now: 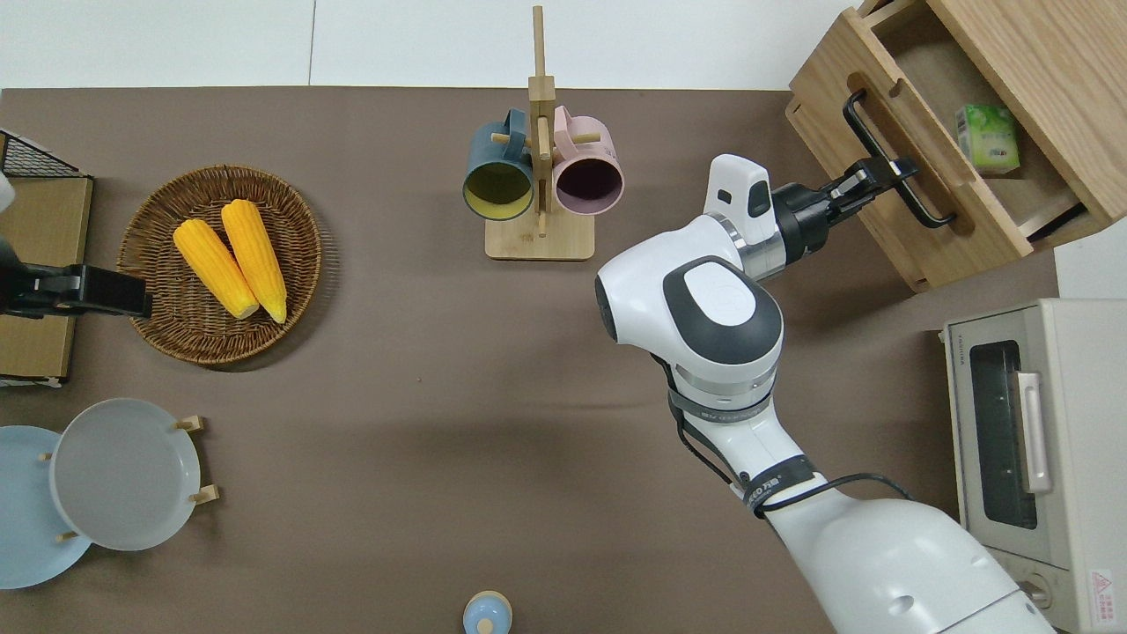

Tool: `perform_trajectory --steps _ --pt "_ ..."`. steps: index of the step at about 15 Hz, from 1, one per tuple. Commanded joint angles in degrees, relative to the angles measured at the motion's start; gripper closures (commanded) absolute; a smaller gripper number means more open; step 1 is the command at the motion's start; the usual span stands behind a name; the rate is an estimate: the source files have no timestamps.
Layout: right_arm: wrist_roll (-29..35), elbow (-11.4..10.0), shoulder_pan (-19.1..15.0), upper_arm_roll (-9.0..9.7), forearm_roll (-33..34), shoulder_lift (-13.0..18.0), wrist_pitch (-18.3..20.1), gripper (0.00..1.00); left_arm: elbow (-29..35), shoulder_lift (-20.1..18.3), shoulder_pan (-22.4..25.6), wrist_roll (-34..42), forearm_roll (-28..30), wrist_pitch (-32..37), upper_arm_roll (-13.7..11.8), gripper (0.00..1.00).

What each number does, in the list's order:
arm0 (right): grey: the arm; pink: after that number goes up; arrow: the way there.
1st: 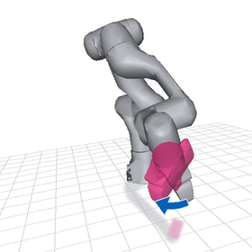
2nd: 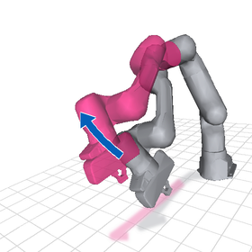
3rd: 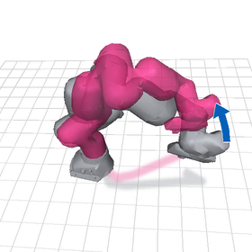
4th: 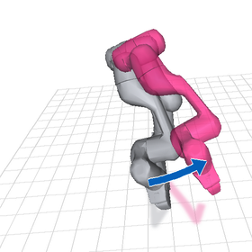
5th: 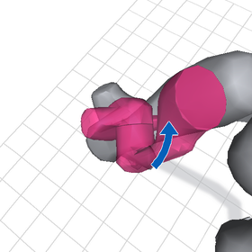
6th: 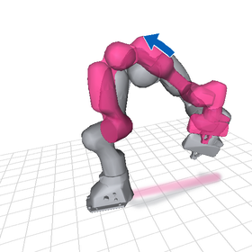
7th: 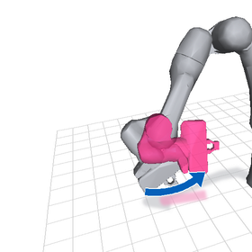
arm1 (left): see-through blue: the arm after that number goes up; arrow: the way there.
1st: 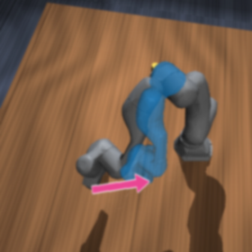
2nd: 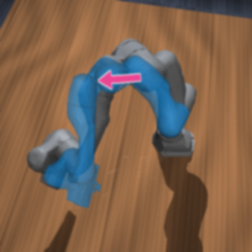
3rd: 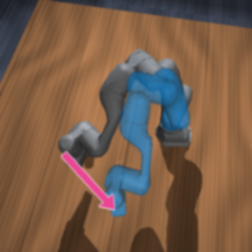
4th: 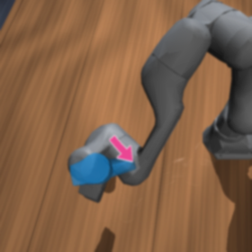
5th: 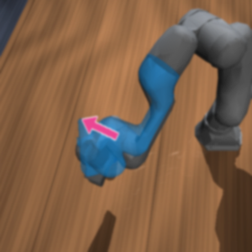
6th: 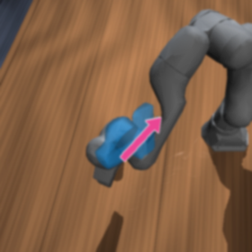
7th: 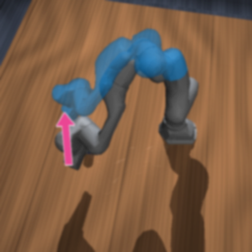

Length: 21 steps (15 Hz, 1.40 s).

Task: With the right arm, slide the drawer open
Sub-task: 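Pull the drawer handle toward the robot with the right gripper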

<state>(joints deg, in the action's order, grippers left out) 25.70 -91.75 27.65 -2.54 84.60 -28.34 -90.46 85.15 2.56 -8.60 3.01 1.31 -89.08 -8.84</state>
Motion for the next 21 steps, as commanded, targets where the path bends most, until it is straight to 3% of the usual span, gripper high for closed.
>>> perform_trajectory --steps 1,21 --pt "-2.23 1.22 3.01 0.08 -1.71 0.04 2.74 0.879 -1.12 0.69 -0.98 0.33 -0.78 -0.04 -0.92 0.00" --pt "-2.23 2.89 12.24 0.08 -6.82 -0.93 9.60 0.877 -1.12 0.69 -0.98 0.33 -0.87 -0.04 -0.92 0.00"
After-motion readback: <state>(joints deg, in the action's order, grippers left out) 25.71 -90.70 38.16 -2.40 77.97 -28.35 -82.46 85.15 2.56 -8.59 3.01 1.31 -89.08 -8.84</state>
